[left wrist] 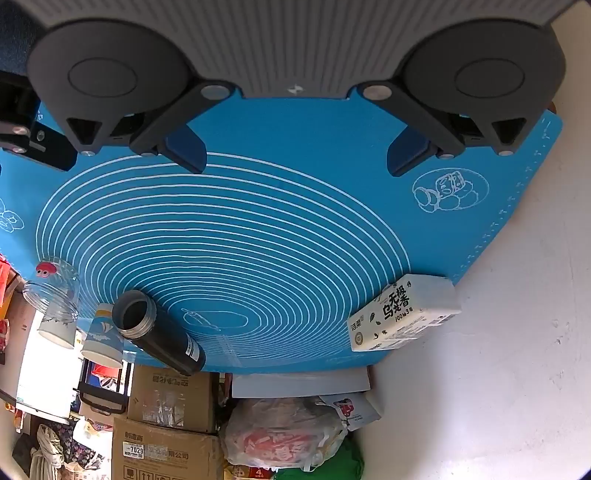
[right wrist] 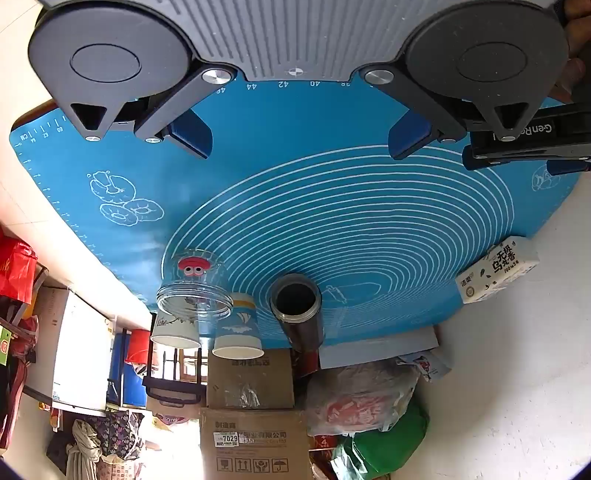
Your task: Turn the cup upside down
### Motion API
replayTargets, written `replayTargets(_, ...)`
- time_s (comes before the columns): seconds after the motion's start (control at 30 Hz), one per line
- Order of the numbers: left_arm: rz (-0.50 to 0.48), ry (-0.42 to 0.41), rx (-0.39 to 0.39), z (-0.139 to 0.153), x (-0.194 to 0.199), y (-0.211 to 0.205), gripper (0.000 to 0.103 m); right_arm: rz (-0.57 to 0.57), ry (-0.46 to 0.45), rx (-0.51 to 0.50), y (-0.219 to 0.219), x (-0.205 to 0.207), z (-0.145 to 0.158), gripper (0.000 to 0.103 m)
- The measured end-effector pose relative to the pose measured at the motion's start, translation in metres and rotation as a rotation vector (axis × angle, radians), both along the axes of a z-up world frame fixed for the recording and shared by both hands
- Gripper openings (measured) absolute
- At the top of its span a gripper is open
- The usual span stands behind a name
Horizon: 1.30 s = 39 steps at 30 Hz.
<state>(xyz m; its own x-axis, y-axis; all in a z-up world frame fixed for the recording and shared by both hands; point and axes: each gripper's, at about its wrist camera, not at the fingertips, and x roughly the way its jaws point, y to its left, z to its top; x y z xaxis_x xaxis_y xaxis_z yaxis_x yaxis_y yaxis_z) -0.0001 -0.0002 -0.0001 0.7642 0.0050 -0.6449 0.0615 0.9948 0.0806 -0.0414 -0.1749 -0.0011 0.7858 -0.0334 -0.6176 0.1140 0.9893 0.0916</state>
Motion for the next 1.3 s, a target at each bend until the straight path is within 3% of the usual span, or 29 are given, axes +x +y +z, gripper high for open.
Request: replayTargets(1.3, -0.004, -0.006, -0.004, 0.0005, -0.0005, 0.0003, 0.102, -0.005, -0.006, -0.012, 0.0034, -0.0035, 0.0026, 0.103)
